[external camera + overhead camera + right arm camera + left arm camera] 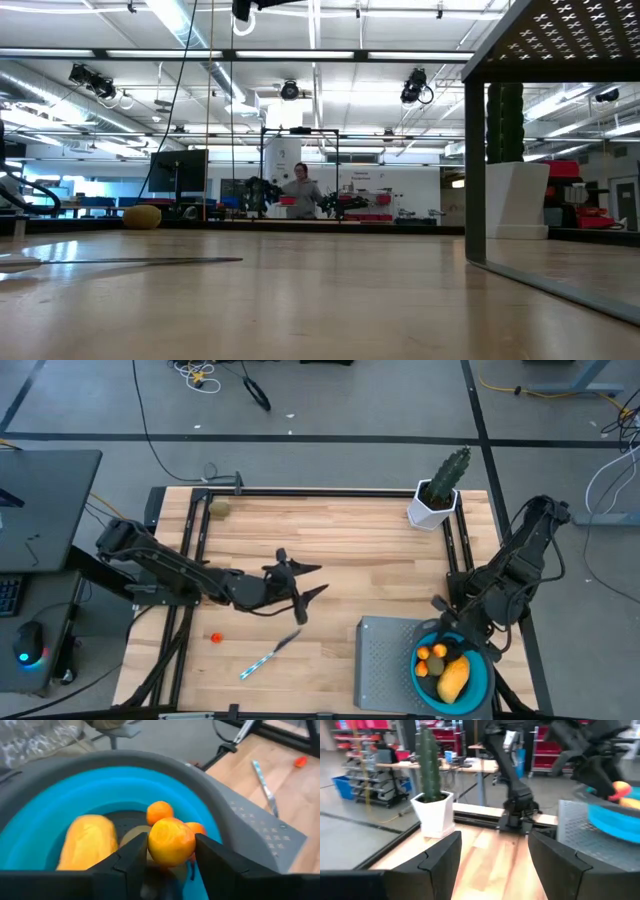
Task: Pick & Place Fruit
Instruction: Put the yellow pear into the blue strainer bowl on the shelf
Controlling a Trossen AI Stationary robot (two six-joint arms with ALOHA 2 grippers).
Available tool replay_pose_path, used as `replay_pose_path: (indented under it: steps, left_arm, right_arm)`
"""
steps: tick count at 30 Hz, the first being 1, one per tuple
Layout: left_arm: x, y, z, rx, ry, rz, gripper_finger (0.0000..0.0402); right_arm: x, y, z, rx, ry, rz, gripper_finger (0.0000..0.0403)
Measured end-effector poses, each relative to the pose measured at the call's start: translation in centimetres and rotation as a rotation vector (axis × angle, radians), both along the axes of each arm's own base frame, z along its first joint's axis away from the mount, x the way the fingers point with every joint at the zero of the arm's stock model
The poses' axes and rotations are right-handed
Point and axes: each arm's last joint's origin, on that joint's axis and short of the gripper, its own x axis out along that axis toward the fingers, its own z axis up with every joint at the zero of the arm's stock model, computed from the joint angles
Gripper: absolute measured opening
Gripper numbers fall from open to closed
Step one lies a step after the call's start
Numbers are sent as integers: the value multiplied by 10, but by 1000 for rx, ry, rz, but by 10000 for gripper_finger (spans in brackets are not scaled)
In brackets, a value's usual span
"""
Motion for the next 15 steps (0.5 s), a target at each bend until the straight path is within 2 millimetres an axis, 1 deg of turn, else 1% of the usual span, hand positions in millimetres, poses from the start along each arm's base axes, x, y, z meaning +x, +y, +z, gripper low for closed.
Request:
replay_pose_path:
  steps: [5,7,9,13,15]
  left_arm:
    - [-8,0,7,-3,-17,95,235]
    - [-12,0,10,23,-14,151,235]
    - [-16,-1,13,87,10,216,235]
    - [-25,-3,22,144,12,353,235]
    - [-28,-6,26,139,-10,374,235]
  right_arm:
    - [1,1,3,13,-33,-11,223]
    - [1,2,3,15,-40,5,245]
    - [1,2,4,21,-46,10,262]
    - [2,2,6,32,-62,3,279]
    - [3,2,7,32,-86,-9,281]
